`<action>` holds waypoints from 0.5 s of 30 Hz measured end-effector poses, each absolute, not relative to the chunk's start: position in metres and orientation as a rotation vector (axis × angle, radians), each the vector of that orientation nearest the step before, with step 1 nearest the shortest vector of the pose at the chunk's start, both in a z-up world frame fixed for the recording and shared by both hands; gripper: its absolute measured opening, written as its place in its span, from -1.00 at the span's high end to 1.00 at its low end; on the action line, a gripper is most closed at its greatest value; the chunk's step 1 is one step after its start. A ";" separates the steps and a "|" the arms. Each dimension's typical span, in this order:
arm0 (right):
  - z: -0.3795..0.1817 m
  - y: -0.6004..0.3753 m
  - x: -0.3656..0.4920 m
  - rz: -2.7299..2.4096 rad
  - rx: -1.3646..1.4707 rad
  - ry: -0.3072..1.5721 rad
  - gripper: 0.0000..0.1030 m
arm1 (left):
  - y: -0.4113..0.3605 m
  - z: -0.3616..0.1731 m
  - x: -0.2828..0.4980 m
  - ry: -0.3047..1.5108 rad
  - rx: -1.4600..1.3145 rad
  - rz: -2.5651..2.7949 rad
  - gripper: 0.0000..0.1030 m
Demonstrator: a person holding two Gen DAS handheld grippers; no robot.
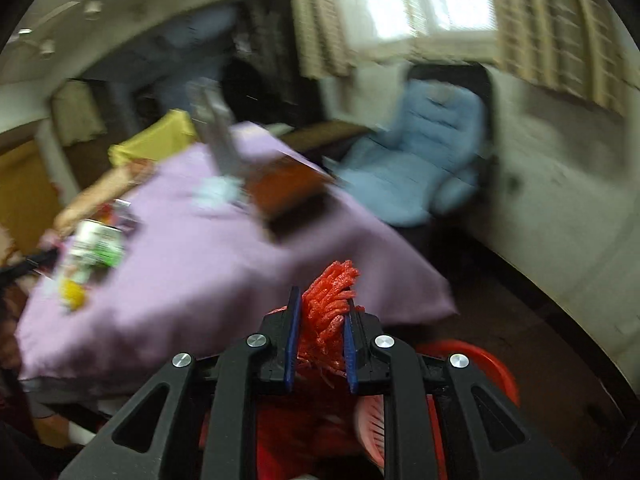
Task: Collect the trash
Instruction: 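Carry both items to the red wastebasket and open both tools over it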
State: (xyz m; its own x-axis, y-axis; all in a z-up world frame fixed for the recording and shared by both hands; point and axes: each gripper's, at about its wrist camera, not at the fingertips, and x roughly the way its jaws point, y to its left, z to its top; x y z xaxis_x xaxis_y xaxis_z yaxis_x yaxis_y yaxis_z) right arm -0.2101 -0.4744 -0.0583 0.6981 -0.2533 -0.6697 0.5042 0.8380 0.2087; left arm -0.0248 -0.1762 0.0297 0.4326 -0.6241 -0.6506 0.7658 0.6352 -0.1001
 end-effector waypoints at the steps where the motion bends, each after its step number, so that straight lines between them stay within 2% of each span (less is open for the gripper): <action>1: -0.073 -0.484 -0.214 -0.460 0.407 0.722 0.56 | -0.185 0.028 -0.028 0.713 0.231 -0.893 -0.09; 2: -0.086 -0.491 -0.219 -0.482 0.413 0.757 0.51 | -0.197 0.025 -0.031 0.719 0.242 -0.916 -0.10; 3: -0.103 -0.500 -0.220 -0.507 0.427 0.807 0.34 | -0.208 0.023 -0.035 0.724 0.254 -0.937 -0.10; 4: -0.117 -0.506 -0.221 -0.521 0.444 0.853 0.14 | -0.226 0.019 -0.041 0.732 0.276 -0.969 -0.10; 5: -0.129 -0.514 -0.225 -0.529 0.479 0.887 -0.23 | -0.237 0.016 -0.046 0.738 0.294 -0.987 -0.10; 7: -0.136 -0.525 -0.235 -0.513 0.519 0.900 -0.27 | -0.261 0.010 -0.056 0.755 0.332 -1.031 -0.10; 10: -0.114 -0.536 -0.250 -0.550 0.472 0.860 -0.28 | -0.299 -0.002 -0.073 0.779 0.385 -1.099 -0.10; 12: -0.094 -0.543 -0.262 -0.594 0.426 0.820 -0.48 | -0.327 -0.014 -0.086 0.796 0.421 -1.154 -0.10; 15: -0.075 -0.550 -0.278 -0.636 0.392 0.777 -0.56 | -0.360 -0.030 -0.106 0.819 0.461 -1.218 -0.10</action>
State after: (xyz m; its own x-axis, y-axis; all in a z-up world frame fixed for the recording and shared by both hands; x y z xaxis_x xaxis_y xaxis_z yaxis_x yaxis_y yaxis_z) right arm -0.2780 -0.5502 -0.0746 0.5430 -0.3820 -0.7478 0.6579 0.7469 0.0962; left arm -0.1059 -0.3599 -0.0296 0.1188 -0.6371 -0.7616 0.9456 0.3065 -0.1088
